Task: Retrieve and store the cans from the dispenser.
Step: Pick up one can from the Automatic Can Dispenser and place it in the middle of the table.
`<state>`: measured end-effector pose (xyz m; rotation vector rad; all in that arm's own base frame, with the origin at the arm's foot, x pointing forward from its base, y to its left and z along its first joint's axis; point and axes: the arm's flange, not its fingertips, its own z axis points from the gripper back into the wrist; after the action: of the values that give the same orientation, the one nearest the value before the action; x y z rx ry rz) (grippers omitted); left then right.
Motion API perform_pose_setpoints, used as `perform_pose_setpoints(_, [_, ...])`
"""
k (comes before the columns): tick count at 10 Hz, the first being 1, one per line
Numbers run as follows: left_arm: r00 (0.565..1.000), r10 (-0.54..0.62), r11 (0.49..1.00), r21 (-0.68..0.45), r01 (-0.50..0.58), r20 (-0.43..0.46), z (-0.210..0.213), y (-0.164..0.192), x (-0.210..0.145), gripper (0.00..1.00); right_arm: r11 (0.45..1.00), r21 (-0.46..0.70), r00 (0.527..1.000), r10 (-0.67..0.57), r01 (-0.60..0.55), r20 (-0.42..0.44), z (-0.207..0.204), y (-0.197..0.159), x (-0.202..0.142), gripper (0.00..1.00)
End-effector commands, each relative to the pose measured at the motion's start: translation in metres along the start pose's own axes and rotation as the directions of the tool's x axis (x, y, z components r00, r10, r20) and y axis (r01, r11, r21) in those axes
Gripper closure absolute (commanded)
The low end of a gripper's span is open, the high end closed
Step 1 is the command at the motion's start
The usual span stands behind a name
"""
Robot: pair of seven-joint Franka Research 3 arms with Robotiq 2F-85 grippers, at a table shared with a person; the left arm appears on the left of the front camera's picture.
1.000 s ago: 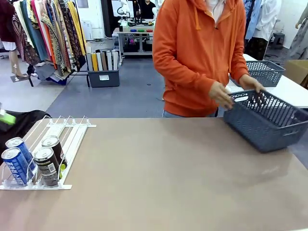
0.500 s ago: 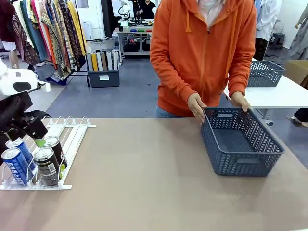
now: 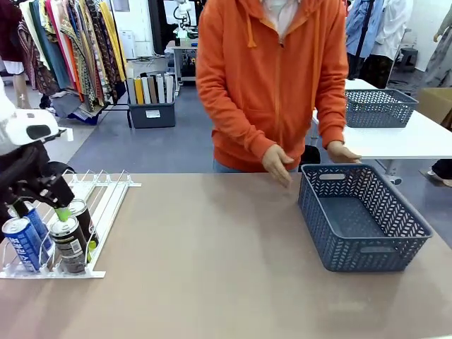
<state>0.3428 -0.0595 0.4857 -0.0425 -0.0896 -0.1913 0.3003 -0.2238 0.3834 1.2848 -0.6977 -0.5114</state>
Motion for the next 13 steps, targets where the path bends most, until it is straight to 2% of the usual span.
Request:
perform_pose_setpoints(1, [0.992,0.118,0.993,-0.023,-0.119,-0.036,-0.020,0.001,0.013,0.00,1.000,0.010,1.000,0.000,0.000,-0.005,0.003,0.003,0.000,0.00])
perform_pose_setpoints(4, [0.972,0.223,0.973,-0.044,-0.227,-0.079,-0.054,0.008,0.026,0.00,1.000,0.010,1.000,0.000,0.000,-0.005,0.003,0.003,0.000,0.00])
perform_pose_setpoints(7, [0.968,0.240,0.969,-0.044,-0.243,-0.067,-0.072,0.008,0.035,0.00,1.000,0.010,1.000,0.000,0.000,-0.005,0.003,0.003,0.000,0.00])
perform_pose_setpoints(12, [0.971,0.214,0.975,-0.038,-0.218,-0.104,-0.078,0.006,0.041,0.00,1.000,0.010,1.000,0.000,0.000,-0.005,0.003,0.003,0.000,0.00])
perform_pose_setpoints(13, [0.971,0.217,0.975,-0.035,-0.221,-0.096,-0.077,0.006,0.041,0.15,1.000,0.010,1.000,0.000,0.000,-0.005,0.003,0.003,0.000,0.00])
